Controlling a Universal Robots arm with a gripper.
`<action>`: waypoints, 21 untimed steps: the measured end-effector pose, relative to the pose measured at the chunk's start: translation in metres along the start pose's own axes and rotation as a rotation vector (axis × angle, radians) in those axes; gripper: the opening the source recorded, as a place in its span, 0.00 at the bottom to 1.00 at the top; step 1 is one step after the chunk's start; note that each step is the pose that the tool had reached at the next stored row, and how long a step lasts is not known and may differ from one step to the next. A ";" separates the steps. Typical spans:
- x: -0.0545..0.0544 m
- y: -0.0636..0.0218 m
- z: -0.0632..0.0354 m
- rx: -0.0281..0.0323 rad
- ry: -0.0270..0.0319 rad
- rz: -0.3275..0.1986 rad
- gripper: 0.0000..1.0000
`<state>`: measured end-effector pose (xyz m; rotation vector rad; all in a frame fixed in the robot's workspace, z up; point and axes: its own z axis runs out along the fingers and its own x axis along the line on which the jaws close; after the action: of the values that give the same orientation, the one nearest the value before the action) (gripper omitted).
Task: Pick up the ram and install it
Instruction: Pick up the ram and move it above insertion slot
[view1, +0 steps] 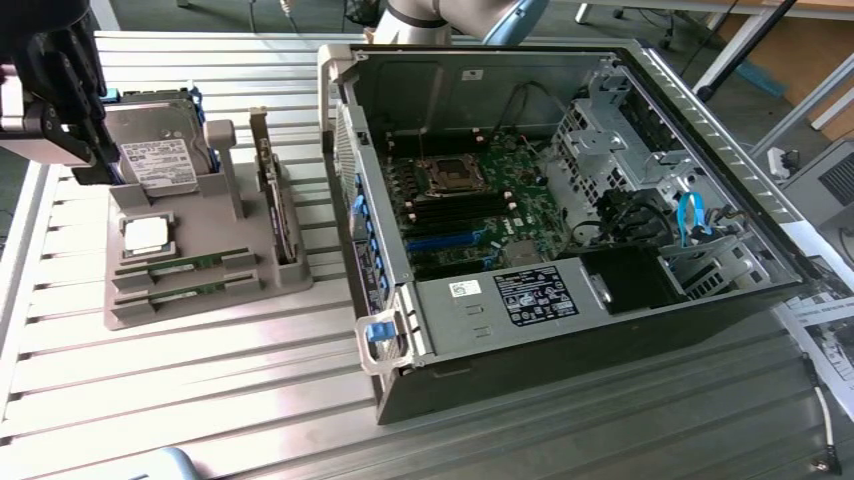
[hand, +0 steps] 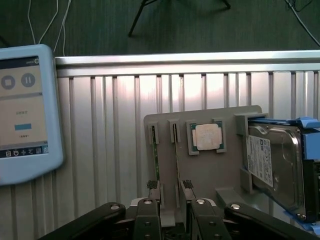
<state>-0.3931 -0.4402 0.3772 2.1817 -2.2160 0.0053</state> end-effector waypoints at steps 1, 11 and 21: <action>0.000 0.0000 0.0005 0.0001 0.0001 -0.002 0.30; 0.000 -0.0001 0.0034 0.0005 0.0008 -0.015 0.30; 0.000 -0.0001 0.0067 0.0008 0.0016 -0.029 0.30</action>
<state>-0.3931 -0.4402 0.3705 2.2128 -2.1840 0.0072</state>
